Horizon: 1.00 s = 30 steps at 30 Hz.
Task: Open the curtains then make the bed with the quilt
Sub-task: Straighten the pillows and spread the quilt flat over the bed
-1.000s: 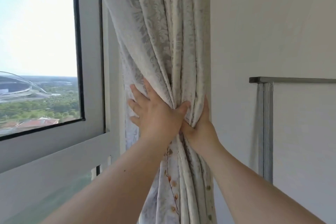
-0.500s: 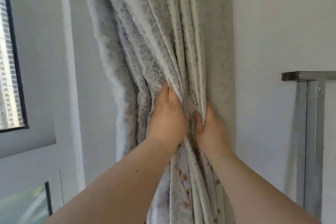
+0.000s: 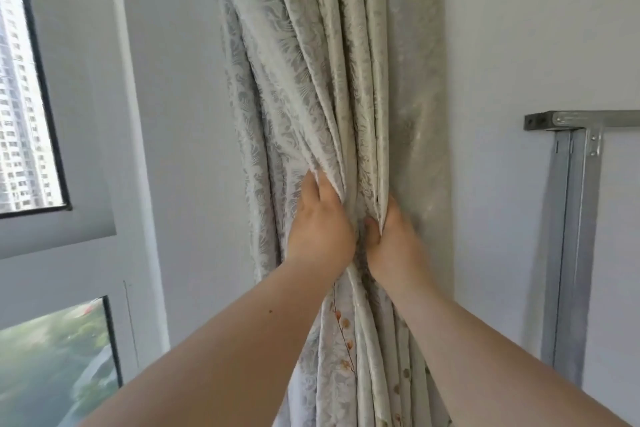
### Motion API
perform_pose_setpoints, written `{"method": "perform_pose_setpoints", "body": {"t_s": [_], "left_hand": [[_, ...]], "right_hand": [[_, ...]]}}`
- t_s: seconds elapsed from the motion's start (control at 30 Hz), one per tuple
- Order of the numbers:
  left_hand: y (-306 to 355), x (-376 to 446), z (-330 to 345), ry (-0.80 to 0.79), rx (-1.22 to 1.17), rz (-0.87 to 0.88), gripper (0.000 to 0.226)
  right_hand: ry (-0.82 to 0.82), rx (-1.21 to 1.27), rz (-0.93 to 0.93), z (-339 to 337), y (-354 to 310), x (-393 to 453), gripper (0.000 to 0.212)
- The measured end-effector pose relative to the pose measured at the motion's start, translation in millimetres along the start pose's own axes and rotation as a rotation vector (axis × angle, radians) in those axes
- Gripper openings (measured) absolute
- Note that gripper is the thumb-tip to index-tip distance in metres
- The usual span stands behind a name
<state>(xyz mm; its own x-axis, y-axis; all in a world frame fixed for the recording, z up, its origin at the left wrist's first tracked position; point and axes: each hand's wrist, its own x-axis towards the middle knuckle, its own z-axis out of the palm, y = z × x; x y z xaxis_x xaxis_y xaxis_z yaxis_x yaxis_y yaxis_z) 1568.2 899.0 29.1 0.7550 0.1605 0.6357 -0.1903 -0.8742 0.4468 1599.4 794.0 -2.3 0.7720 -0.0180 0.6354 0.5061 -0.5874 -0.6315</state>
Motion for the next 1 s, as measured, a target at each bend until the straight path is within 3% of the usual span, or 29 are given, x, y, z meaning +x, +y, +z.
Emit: {"method": "perform_pose_setpoints", "body": {"t_s": [0.27, 0.47, 0.7, 1.0], "left_hand": [[-28, -62, -55, -0.037, -0.127, -0.125, 0.053], [-57, -137, -99, -0.120, -0.207, -0.261, 0.062], [-88, -208, -135, -0.275, -0.193, -0.463, 0.067], [-72, -238, -144, -0.156, -0.117, -0.622, 0.058]], "right_hand": [[-0.093, -0.030, 0.032, -2, -41, -65, 0.066], [-0.218, -0.049, 0.102, 6, -67, -142, 0.075], [-0.436, -0.032, 0.176, 15, -80, -217, 0.068], [-0.687, 0.144, 0.100, 1, -69, -231, 0.070]]}}
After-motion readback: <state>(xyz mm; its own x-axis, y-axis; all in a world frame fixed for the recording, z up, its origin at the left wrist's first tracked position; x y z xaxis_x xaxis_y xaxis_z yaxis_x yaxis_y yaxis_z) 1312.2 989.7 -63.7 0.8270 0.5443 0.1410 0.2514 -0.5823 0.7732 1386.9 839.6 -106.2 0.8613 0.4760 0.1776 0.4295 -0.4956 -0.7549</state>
